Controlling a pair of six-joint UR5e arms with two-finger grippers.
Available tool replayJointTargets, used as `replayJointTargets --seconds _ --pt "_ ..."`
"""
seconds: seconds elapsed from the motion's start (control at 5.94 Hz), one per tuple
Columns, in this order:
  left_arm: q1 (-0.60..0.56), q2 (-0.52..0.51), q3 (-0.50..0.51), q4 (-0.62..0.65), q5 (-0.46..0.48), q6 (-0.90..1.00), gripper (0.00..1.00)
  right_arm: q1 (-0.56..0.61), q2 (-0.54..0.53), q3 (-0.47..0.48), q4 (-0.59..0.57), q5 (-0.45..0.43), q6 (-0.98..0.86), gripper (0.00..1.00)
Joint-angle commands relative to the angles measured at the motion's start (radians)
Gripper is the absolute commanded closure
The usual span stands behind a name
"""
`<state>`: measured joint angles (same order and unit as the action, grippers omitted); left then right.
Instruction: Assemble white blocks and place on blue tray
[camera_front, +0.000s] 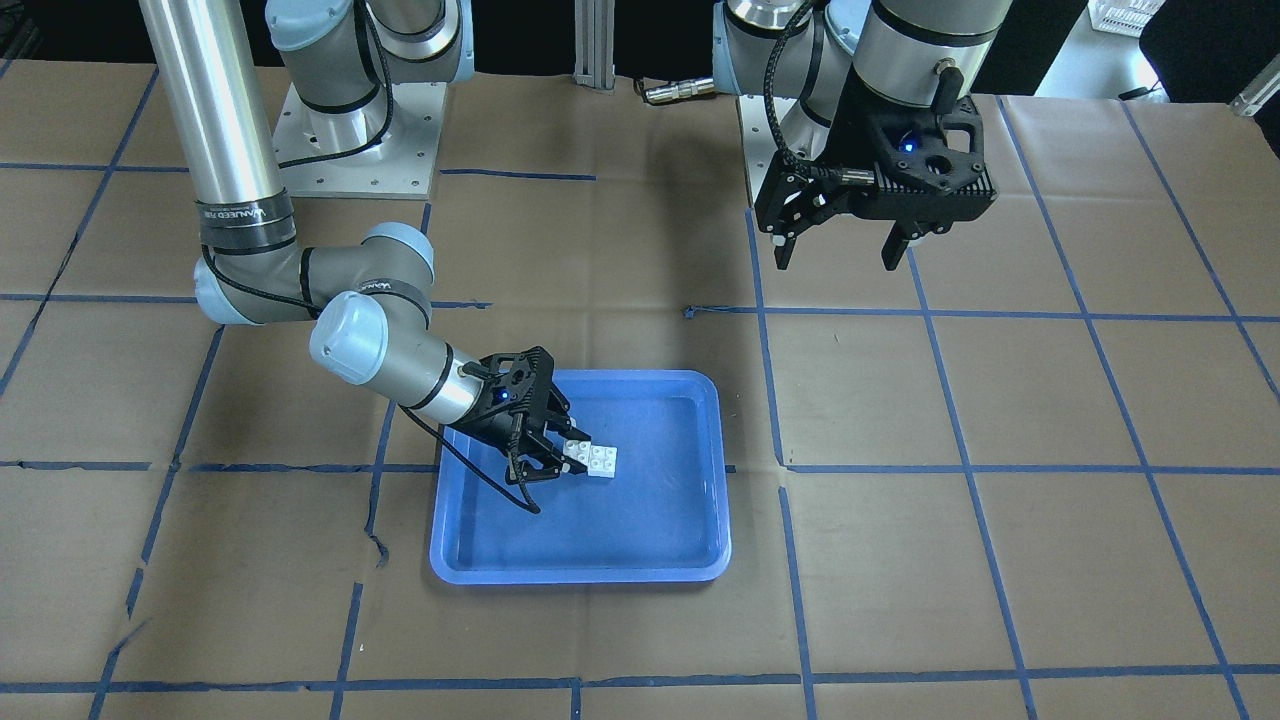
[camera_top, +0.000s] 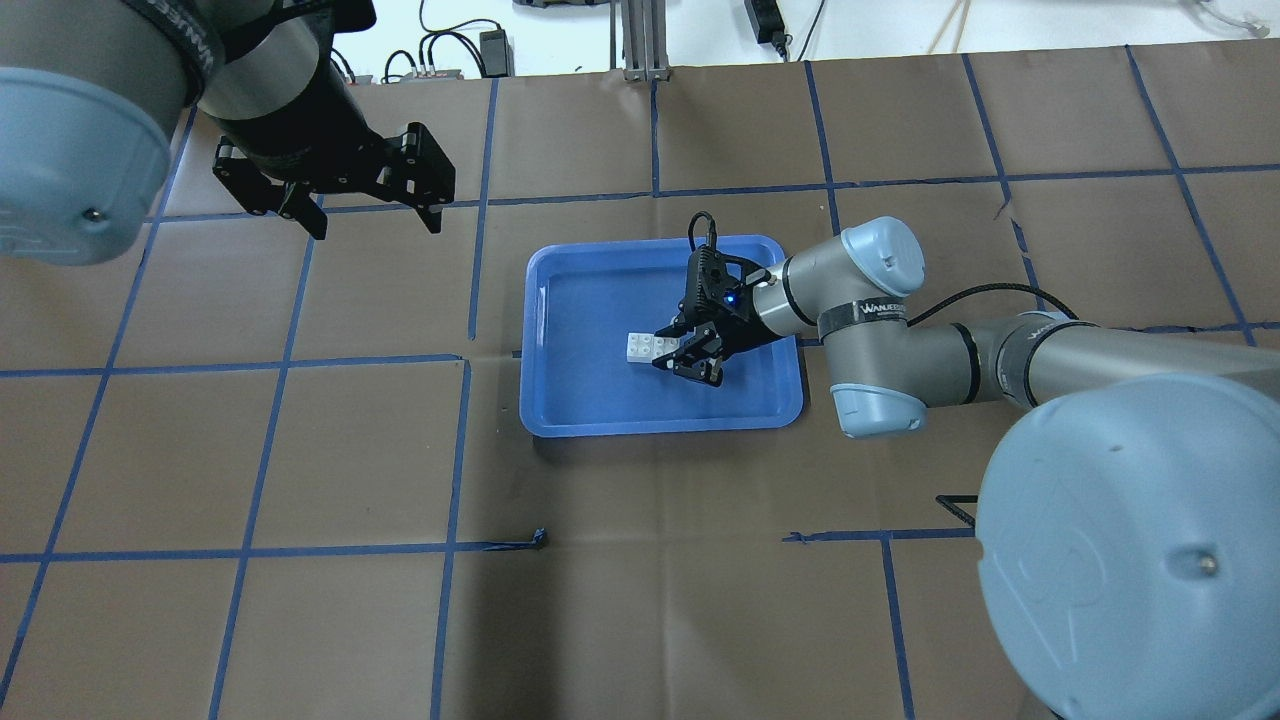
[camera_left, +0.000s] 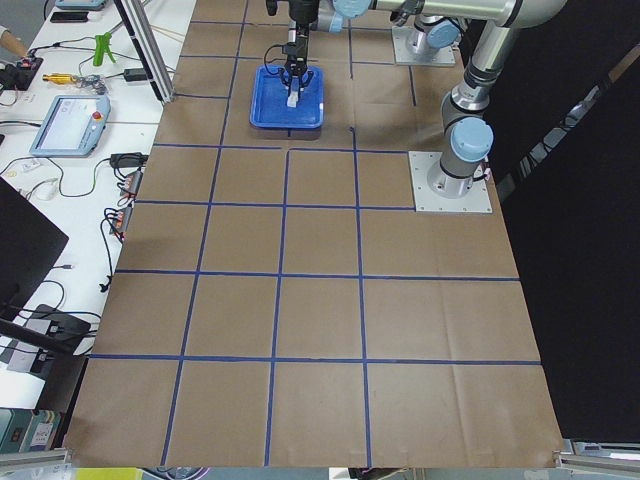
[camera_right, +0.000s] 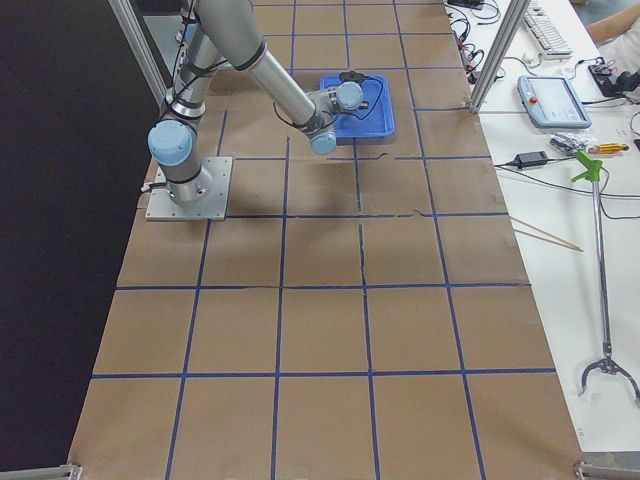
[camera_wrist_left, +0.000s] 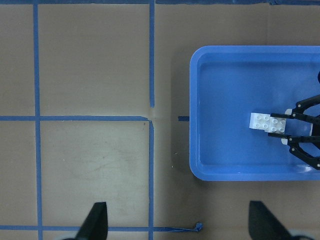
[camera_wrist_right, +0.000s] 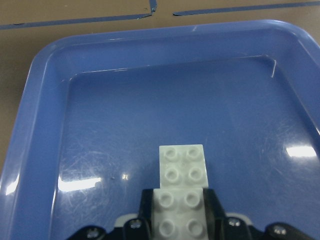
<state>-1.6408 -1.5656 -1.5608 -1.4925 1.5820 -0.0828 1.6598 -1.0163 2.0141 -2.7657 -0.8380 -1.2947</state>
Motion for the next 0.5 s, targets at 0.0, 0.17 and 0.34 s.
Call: replayJointTargets --seconds 0.0,0.17,0.34 --pt "0.001 -0.001 -0.001 0.001 0.0 0.0 0.01 0.0 0.002 0.0 -0.02 -0.004 0.002 0.66" --pt "0.001 0.001 0.001 0.0 0.0 0.0 0.01 0.0 0.002 0.0 -0.02 -0.003 0.002 0.66" --pt "0.001 0.007 -0.001 -0.009 0.003 0.002 0.01 -0.002 0.002 -0.002 -0.02 -0.003 0.002 0.66"
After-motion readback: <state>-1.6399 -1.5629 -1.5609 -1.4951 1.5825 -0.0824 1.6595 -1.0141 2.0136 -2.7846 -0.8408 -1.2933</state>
